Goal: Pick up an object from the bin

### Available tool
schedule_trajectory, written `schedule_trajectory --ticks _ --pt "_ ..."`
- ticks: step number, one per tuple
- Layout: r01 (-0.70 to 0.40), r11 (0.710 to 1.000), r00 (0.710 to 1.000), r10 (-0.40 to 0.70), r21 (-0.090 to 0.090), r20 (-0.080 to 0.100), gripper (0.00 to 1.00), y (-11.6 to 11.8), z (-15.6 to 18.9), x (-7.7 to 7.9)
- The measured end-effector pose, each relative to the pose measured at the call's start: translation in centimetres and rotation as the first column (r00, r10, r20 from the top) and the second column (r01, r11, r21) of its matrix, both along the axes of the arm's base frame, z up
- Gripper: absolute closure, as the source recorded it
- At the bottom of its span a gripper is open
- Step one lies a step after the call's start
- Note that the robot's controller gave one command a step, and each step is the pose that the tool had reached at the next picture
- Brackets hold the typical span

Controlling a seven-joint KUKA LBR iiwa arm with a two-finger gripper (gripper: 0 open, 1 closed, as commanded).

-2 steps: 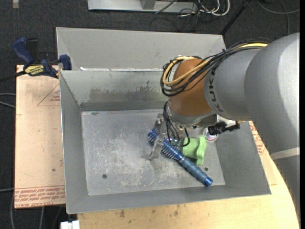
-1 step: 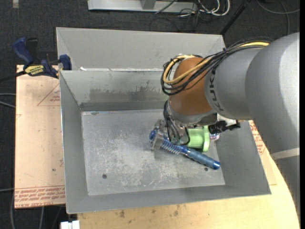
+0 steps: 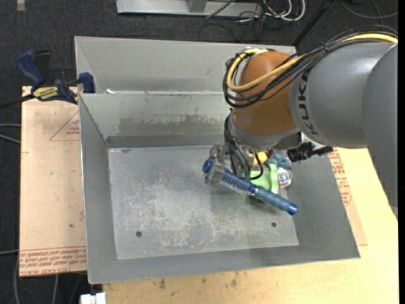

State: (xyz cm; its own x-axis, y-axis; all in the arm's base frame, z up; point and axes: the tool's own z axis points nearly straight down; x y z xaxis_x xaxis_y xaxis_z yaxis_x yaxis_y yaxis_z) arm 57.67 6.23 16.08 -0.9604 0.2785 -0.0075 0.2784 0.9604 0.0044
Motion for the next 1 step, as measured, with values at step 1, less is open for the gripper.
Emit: schedule_trajectory --ticks 1 --pt "-0.062 0.998 0.998 0.062 -0.001 -0.001 1.00 1.34 6.18 -0.82"
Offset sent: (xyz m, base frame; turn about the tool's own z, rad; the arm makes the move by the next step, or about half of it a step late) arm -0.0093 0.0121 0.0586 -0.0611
